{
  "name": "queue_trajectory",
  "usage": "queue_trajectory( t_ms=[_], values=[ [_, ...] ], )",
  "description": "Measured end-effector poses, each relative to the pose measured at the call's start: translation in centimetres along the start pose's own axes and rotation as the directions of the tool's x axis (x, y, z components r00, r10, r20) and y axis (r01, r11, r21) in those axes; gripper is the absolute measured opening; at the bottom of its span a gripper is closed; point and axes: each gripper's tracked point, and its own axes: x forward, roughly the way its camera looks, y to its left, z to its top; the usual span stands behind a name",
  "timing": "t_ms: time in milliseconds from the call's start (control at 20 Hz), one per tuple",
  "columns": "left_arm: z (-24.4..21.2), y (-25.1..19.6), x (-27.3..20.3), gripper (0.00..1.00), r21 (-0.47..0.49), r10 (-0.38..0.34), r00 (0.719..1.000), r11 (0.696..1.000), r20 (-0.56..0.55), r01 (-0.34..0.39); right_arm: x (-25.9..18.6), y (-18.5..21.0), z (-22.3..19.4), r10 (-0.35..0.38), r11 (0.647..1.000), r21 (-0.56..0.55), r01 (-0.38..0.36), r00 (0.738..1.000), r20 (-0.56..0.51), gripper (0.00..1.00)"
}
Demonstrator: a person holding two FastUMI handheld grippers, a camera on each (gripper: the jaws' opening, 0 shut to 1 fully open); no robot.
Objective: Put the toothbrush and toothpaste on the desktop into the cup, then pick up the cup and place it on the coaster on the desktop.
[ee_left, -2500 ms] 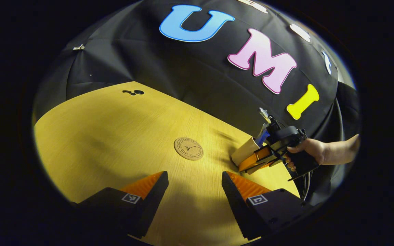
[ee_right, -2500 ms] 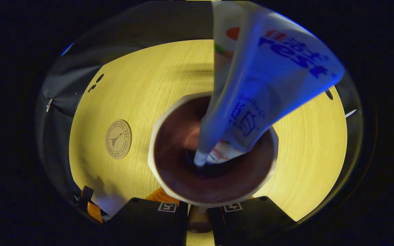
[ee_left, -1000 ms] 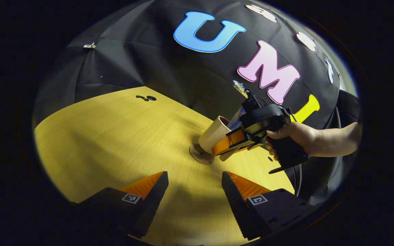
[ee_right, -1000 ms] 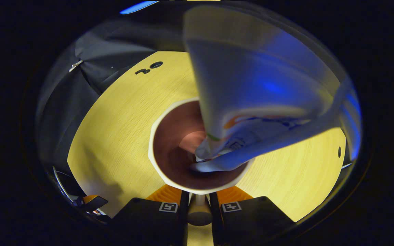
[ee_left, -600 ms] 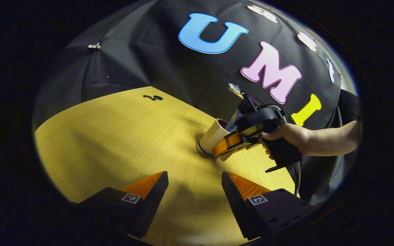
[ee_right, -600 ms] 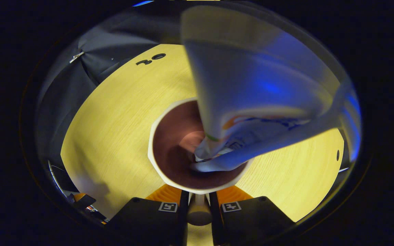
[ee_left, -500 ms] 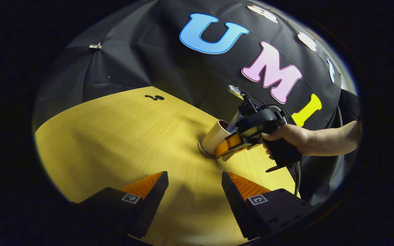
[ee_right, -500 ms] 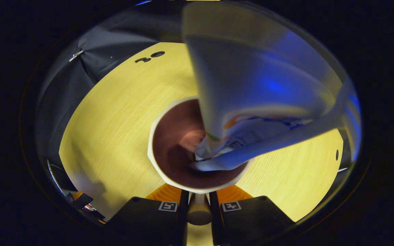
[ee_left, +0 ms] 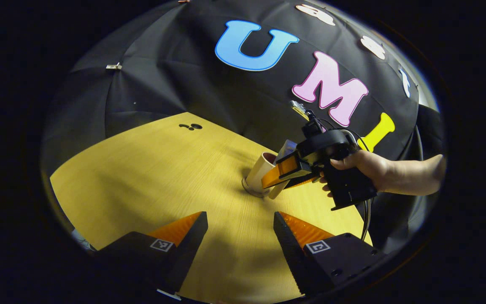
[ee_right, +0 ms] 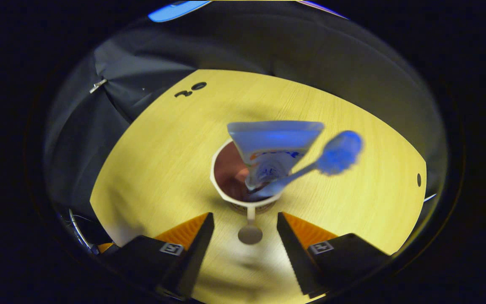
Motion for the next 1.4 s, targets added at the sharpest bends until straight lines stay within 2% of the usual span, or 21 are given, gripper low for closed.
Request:
queue_trajectory(
  t_ms=[50,100,200,250,400,500,600,750,800,1000,1100,1200,1300,1400],
  values=[
    [0.8,-0.4,-0.5,0.98,0.005,0.0,1.0,1.0,0.012,0.0,-1.5,0.6,0.1,0.027,0.999,0.044,-0.028,0.999,0.017,0.96],
    [1.5,-0.8,-1.1,0.98,0.014,0.001,1.0,1.0,0.027,-0.001,-2.7,1.2,0.5,0.05,0.995,0.08,-0.054,0.998,0.049,0.92],
    [3.4,-2.0,-2.4,0.98,0.049,0.003,0.997,0.999,0.072,-0.006,-5.6,1.1,1.1,0.055,0.992,0.109,-0.068,0.991,0.12,0.92],
    [4.6,-2.8,-3.3,0.98,0.068,0.0,0.995,0.998,0.103,-0.007,-7.6,1.2,1.5,0.059,0.99,0.115,-0.079,0.985,0.161,1.0],
    [7.2,-4.8,-6.3,0.98,0.123,-0.03,0.987,0.992,0.155,0.011,-13.2,1.0,2.1,0.047,0.983,0.159,-0.092,0.963,0.267,0.98],
    [9.6,-6.3,-7.4,0.98,0.16,-0.036,0.98,0.987,0.195,0.004,-17.3,0.8,2.5,0.029,0.976,0.194,-0.101,0.938,0.344,0.98],
    [11.6,-7.4,-8.7,0.97,0.188,-0.054,0.971,0.982,0.231,0.01,-21.0,0.1,3.0,-0.018,0.977,0.2,-0.076,0.903,0.43,0.98],
    [14.4,-8.6,-10.2,0.98,0.228,-0.079,0.961,0.973,0.265,0.018,-26.9,-1.1,3.2,-0.107,0.986,0.167,0.018,0.834,0.541,0.98],
    [15.2,-8.9,-10.8,0.98,0.246,-0.089,0.958,0.969,0.272,0.021,-29.4,-1.1,3.1,-0.127,0.985,0.167,0.034,0.803,0.583,0.98],
    [17.9,-9.5,-12.7,0.98,0.31,-0.117,0.947,0.951,0.298,0.02,-37.9,-1.0,2.3,-0.221,0.973,0.208,0.095,0.626,0.747,0.98],
    [18.6,-9.9,-14.3,0.98,0.303,-0.147,0.936,0.952,0.32,0.046,-40.9,-0.1,0.9,-0.244,0.97,0.216,0.116,0.543,0.804,0.98],
    [18.8,-8.9,-15.4,0.97,0.289,-0.131,0.928,0.957,0.35,0.027,-42.9,0.8,-0.9,-0.263,0.965,0.219,0.147,0.467,0.844,0.98],
    [18.3,-7.9,-16.7,0.97,0.303,-0.118,0.922,0.953,0.369,0.001,-43.8,1.5,-3.1,-0.292,0.955,0.237,0.179,0.418,0.86,0.98],
    [17.6,-6.7,-17.7,0.97,0.322,-0.105,0.923,0.946,0.371,-0.022,-43.6,2.7,-5.5,-0.312,0.948,0.254,0.192,0.403,0.86,0.97]
  ],
)
